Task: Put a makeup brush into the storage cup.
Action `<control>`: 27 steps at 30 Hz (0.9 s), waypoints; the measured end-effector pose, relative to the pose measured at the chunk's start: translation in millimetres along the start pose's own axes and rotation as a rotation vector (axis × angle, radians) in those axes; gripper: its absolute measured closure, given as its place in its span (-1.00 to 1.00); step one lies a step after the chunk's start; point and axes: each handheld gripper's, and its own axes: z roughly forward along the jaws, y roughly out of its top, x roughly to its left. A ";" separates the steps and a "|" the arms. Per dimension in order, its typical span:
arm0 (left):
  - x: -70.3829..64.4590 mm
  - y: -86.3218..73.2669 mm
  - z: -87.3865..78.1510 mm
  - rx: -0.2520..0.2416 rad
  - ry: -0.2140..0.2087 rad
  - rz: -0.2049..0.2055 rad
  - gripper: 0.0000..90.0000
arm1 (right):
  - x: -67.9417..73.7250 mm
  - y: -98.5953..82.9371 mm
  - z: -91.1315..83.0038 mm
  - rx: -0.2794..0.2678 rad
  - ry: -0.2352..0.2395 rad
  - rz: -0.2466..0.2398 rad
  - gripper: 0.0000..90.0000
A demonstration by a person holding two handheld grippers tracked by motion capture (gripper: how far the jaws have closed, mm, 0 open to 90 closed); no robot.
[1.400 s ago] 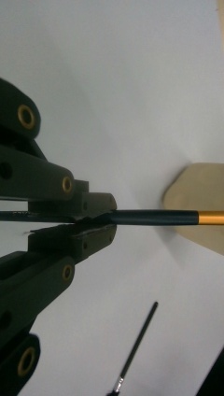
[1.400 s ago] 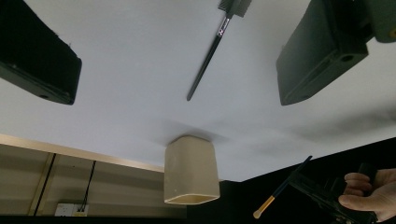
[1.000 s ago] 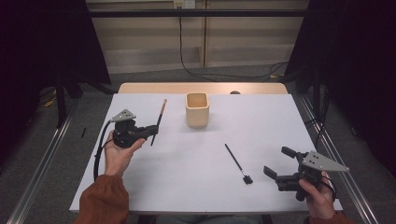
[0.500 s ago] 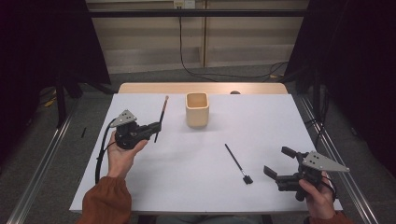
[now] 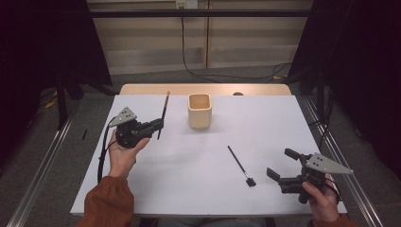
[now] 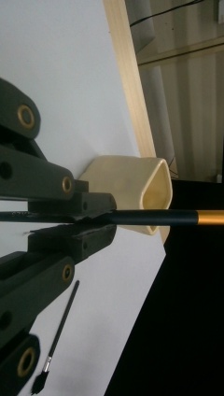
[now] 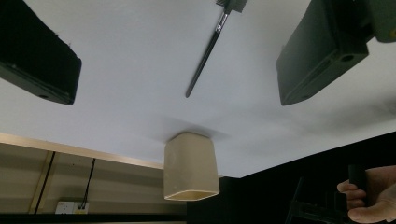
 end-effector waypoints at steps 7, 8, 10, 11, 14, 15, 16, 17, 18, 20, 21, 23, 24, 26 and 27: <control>-4.4 6.8 9.1 0.017 -0.008 0.032 0.87 | 0.1 -0.1 -0.8 -0.010 0.001 0.007 -1.00; -5.8 8.8 10.7 0.018 -0.007 0.035 0.87 | 0.4 0.0 -0.6 -0.010 0.002 0.009 -1.00; -8.0 12.7 13.8 0.015 -0.016 0.038 0.87 | 0.8 0.1 -0.2 -0.010 0.006 0.009 -1.00; -8.7 13.9 15.4 0.009 -0.023 0.039 0.87 | 0.9 0.1 -0.2 -0.011 0.006 0.009 -1.00; -11.0 17.9 20.1 0.005 -0.032 0.040 0.87 | 0.3 -0.2 -0.7 -0.013 0.002 0.010 -1.00; -11.1 18.8 21.6 0.001 -0.033 0.037 0.87 | 0.4 -0.1 -1.2 -0.013 0.001 0.015 -1.00; -10.9 19.3 22.2 0.001 -0.035 0.034 0.87 | 0.4 -0.1 -1.4 -0.014 0.002 0.014 -1.00; -11.0 19.5 23.3 -0.003 -0.037 0.032 0.87 | 0.4 -0.1 -1.4 -0.015 0.002 0.012 -1.00; -11.4 20.0 25.2 0.001 -0.036 0.032 0.87 | 0.5 0.0 -1.4 -0.014 0.002 0.012 -1.00; -12.0 21.5 27.8 0.010 -0.038 0.041 0.87 | 0.4 -0.2 -0.8 -0.013 0.001 0.010 -1.00; -12.8 23.2 29.6 0.010 -0.039 0.041 0.87 | 0.5 -0.1 -0.7 -0.012 0.003 0.011 -1.00; -14.5 26.0 32.1 0.004 -0.041 0.052 0.87 | 0.7 0.0 -0.7 -0.013 0.003 0.011 -1.00; -15.1 28.2 34.5 0.009 -0.050 0.056 0.87 | 0.6 0.0 -0.7 -0.014 0.003 0.011 -1.00; -16.2 31.6 38.1 0.010 -0.053 0.058 0.87 | 0.4 -0.1 -0.8 -0.014 0.002 0.011 -1.00; -16.9 33.2 39.7 0.010 -0.056 0.058 0.87 | 0.4 -0.2 -1.0 -0.013 0.001 0.012 -1.00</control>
